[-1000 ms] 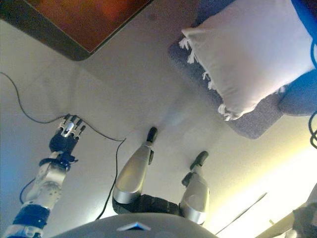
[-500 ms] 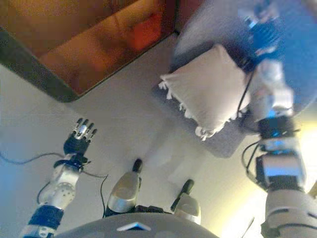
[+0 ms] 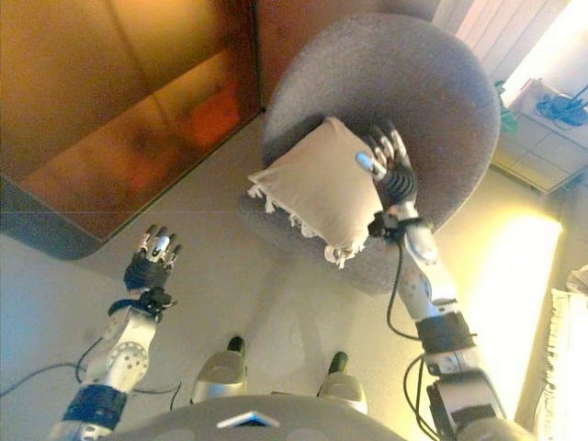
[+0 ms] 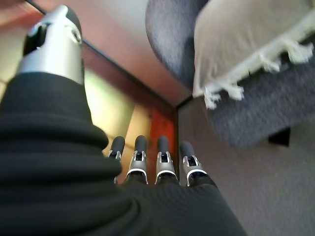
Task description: Pick up the cushion and take it to the sofa
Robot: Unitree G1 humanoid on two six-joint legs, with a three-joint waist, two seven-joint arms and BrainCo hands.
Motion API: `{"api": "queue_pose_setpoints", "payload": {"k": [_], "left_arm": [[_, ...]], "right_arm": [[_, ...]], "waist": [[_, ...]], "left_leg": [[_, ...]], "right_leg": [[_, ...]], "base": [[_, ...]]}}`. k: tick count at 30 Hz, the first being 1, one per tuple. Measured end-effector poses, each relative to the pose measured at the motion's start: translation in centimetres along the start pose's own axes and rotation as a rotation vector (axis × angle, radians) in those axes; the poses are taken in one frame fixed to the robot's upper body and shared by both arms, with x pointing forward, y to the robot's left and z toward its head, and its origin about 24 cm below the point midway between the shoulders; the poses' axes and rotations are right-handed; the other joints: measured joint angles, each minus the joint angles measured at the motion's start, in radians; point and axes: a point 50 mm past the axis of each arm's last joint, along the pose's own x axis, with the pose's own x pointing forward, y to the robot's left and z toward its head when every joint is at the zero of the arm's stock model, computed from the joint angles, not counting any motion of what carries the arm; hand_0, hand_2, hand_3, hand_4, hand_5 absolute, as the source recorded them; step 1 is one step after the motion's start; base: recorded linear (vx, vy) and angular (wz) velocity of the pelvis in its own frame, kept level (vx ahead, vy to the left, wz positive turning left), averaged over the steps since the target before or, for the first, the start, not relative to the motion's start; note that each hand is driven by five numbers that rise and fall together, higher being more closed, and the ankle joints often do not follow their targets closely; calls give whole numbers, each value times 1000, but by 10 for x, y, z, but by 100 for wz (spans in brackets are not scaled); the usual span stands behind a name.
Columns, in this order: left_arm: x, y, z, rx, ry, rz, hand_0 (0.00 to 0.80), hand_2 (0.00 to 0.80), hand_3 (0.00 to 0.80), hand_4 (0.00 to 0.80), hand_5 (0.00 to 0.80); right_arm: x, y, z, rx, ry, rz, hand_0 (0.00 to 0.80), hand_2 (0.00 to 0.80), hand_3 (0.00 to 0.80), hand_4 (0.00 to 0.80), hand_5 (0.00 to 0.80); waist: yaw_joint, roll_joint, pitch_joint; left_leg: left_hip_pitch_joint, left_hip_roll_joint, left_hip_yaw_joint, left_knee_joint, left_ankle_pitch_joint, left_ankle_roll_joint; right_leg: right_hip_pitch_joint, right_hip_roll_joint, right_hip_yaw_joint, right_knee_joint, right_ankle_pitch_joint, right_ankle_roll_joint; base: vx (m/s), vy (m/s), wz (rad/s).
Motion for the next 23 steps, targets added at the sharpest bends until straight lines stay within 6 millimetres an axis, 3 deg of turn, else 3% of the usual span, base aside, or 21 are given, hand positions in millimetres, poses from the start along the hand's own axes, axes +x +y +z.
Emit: {"api": "queue_pose_setpoints", "payload": {"k": [6, 23], "left_arm": [[-9, 4, -12, -28, 30, 45, 0, 0, 0, 0, 0], [-18, 3, -14, -40, 40, 49, 0, 0, 0, 0, 0]], "right_arm": [[-21, 2, -29, 71, 58, -28, 0, 0, 0, 0, 0], [-23, 6, -31, 63, 59, 17, 0, 0, 0, 0, 0]], "waist": [[-13, 10, -15], [-6, 62, -15]], "left_leg": [[56, 9, 18, -89, 39, -14], [109, 13, 31, -176, 75, -18]], "right_leg": [[4, 13, 7, -5, 3, 5], [19, 20, -4, -16, 2, 7]], "base": [[0, 7, -8], [1, -2, -1]]}}
